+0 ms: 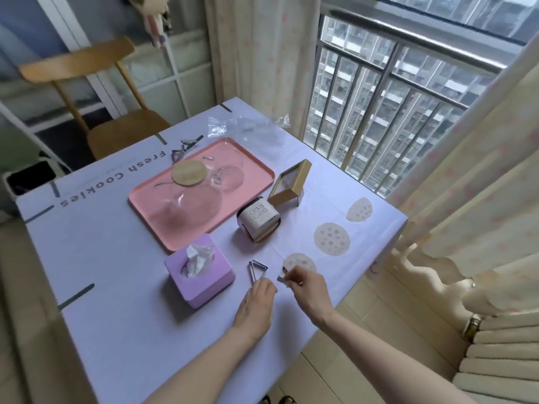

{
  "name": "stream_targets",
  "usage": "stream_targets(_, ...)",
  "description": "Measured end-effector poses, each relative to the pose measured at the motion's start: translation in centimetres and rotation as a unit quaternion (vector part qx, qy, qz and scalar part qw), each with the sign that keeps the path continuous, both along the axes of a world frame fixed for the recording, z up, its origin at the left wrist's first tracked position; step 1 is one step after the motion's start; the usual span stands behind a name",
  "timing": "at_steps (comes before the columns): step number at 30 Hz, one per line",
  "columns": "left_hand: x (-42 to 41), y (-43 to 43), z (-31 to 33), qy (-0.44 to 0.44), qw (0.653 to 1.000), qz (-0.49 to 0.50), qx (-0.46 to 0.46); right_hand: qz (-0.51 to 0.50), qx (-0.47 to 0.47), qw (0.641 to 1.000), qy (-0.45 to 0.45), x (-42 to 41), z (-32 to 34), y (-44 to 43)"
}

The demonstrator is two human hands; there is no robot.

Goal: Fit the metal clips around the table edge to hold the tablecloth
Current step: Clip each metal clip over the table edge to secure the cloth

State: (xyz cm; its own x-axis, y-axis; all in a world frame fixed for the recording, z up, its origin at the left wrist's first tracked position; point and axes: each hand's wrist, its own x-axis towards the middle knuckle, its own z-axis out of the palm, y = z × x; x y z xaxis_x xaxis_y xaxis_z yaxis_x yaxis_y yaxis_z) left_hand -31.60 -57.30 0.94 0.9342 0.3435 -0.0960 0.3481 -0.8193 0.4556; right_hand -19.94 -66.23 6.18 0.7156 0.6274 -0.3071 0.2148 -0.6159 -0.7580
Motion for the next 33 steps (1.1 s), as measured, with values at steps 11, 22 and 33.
stream_targets(11,1.8,0.6,-2.0,0.104,0.992,-0.002,0.068,0.06,-0.05,0.995,-0.055,2.7,-2.0,-0.7)
stream_targets(22,8.5,-0.8,-2.8,0.099,0.983,0.147,0.05,0.165,0.024,0.985,-0.042,9.7,-3.2,-1.7)
stream_targets(33,9.1,-5.1,-4.1,0.134,0.951,0.25,0.121,0.249,0.061,0.966,-0.031,13.8,-3.7,-2.5)
